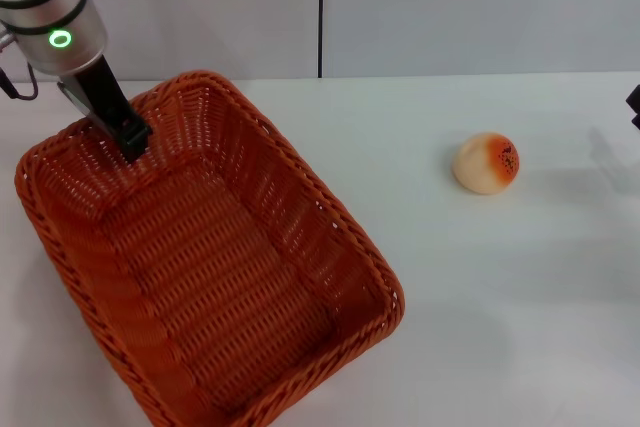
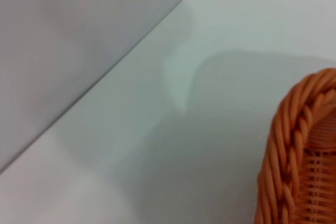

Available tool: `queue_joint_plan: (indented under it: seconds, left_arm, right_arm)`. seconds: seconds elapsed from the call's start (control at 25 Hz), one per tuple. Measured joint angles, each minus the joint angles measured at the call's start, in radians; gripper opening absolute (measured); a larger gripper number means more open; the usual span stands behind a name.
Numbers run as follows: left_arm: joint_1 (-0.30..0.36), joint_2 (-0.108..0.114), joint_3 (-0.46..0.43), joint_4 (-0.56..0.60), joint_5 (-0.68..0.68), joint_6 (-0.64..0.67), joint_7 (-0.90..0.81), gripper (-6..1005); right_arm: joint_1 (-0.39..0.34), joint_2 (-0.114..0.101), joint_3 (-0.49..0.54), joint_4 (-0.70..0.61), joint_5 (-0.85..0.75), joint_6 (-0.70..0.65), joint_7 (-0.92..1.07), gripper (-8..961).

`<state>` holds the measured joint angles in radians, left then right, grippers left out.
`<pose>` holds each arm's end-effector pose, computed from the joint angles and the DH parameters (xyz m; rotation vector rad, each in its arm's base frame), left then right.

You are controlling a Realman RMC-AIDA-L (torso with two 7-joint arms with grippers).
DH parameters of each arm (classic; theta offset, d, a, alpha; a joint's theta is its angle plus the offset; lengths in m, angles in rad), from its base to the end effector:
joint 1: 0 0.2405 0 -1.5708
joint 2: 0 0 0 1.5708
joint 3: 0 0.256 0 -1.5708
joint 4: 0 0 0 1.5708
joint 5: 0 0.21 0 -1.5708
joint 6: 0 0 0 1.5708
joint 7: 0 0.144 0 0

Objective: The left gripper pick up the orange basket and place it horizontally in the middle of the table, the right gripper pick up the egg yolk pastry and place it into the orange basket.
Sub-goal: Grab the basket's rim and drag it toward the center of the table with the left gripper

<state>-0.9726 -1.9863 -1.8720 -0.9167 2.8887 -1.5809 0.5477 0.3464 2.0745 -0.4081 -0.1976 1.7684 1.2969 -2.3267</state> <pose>-0.1794 0.4190 0.0317 -2.3616 -0.9324 0.9030 0.3620 0.2952 0.0152 -1.7415 0.8064 0.9043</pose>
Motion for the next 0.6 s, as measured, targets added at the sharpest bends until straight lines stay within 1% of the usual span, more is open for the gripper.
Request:
queue_joint_plan:
  seconds: [0.08,0.12,0.16,0.28,0.36,0.6]
  left_arm:
    - [-0.021,0.008,-0.063,0.029,0.001,-0.021,-0.037,211]
    - [-0.021,0.008,-0.063,0.029,0.001,-0.021,-0.037,208]
    - [-0.028,0.009,-0.083,0.036,0.001,-0.026,-0.041,206]
    - [-0.061,0.017,-0.175,0.084,0.0,-0.037,-0.077,195]
    - [-0.077,0.024,-0.206,0.111,-0.001,-0.03,-0.129,182]
    - [-0.083,0.032,-0.234,0.125,-0.001,-0.021,-0.221,167]
  right_arm:
    - [0.003,-0.001,0.002,0.001,0.0,-0.003,0.0,726]
    - [0.005,-0.001,0.003,0.001,0.0,-0.004,0.0,726]
    - [0.006,-0.001,0.003,0.001,0.0,-0.005,0.0,726]
    - [0.01,-0.002,0.003,-0.001,0.001,-0.005,0.0,725]
    - [0.013,-0.002,0.003,-0.004,0.001,-0.007,0.0,725]
    - [0.019,-0.004,0.006,-0.006,0.003,-0.013,0.004,725]
